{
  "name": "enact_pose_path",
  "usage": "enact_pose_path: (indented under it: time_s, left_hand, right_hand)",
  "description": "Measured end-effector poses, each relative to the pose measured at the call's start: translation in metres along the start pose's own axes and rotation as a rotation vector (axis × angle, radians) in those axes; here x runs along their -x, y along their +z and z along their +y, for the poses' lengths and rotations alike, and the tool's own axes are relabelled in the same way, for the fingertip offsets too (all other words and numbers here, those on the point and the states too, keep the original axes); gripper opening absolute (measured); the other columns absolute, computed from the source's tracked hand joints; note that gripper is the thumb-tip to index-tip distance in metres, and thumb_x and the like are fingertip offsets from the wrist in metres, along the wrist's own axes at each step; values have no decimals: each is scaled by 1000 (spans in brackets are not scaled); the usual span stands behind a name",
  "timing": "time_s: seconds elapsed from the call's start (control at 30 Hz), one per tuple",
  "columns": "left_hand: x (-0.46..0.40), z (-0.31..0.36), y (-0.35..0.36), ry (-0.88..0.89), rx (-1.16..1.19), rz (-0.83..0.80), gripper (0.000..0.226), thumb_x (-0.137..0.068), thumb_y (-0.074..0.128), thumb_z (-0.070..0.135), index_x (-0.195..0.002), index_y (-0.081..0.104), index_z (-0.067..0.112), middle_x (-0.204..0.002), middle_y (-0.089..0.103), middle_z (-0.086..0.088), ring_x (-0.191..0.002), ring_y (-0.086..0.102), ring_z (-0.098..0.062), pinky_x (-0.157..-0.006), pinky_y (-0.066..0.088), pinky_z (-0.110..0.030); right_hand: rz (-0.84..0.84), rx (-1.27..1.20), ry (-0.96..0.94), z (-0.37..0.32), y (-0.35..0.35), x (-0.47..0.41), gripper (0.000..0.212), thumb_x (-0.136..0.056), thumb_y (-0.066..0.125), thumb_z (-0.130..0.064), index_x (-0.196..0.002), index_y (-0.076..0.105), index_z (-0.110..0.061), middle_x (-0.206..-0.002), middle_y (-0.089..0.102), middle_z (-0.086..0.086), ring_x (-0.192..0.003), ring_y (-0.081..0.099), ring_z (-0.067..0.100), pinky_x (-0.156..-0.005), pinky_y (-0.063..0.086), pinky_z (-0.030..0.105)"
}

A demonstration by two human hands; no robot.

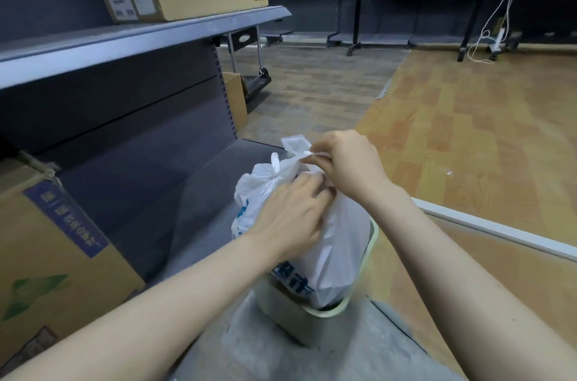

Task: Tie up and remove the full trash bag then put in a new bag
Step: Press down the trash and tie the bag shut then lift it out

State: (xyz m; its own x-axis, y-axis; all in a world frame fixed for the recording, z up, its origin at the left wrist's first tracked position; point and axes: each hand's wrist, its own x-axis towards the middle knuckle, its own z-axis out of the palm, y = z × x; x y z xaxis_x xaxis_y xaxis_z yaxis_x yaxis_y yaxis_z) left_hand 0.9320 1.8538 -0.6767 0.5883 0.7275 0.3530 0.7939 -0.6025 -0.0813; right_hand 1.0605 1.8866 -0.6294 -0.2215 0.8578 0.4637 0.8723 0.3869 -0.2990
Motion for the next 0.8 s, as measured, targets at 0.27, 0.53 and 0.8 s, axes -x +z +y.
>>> enact_pose_path:
  time_s: [0.27,0.53,0.8]
  left_hand:
    - [-1,-9,17,-134,-71,-67,24,-73,43,14,-85,61,4,-75,57,-14,-71,59,-32,-44,34,-27]
    - [-6,-1,10,-265,-194,-204,18,-82,53,18,-98,57,10,-102,53,-13,-100,50,-29,-56,26,-29]
    - [7,-28,-3,-232,246,524,18,-78,51,23,-75,64,12,-90,62,-1,-79,51,-11,-45,35,-17]
  right_hand:
    - [74,-112,26,0,19,-1,40,-91,57,-36,-62,55,-9,-59,32,-2,-68,39,21,-46,17,21]
    - [149,-130,-24,-9,28,-6,40,-89,57,-37,-68,63,-3,-67,42,0,-67,46,27,-45,15,26]
    - [-54,102,11,-2,14,0,52,-94,47,-43,-52,22,-26,-59,28,-8,-77,35,14,-46,14,19]
